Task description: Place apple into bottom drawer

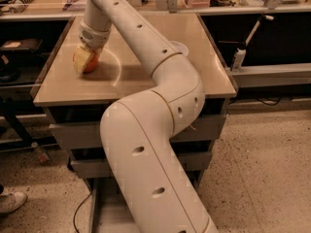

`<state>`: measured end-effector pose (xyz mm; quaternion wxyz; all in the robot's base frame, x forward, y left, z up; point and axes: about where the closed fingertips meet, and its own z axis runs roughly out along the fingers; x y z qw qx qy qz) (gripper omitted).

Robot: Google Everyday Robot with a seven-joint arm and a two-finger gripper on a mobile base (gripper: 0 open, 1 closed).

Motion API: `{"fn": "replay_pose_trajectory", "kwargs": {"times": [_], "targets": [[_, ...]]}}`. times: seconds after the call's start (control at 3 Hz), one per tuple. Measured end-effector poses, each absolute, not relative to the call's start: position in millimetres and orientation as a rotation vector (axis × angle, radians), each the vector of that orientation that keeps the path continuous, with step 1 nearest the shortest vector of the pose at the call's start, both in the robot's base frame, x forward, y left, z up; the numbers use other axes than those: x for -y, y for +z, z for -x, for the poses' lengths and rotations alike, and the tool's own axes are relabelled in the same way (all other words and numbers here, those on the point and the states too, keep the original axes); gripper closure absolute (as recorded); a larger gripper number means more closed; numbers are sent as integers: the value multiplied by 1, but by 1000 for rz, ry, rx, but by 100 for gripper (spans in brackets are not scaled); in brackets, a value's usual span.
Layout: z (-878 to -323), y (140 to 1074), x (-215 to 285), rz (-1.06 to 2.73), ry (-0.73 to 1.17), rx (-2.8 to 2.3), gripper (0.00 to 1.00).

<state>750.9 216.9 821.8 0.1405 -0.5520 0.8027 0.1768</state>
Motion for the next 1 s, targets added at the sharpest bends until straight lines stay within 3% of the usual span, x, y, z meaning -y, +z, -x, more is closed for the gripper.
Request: {"fn": "replay_pose_trajectory", "kwargs": {"times": [0.33, 1.0], "targets": [[-746, 824, -206, 1549, 519, -2347, 100], [-697, 938, -143, 1139, 641, -2289, 100]]}}
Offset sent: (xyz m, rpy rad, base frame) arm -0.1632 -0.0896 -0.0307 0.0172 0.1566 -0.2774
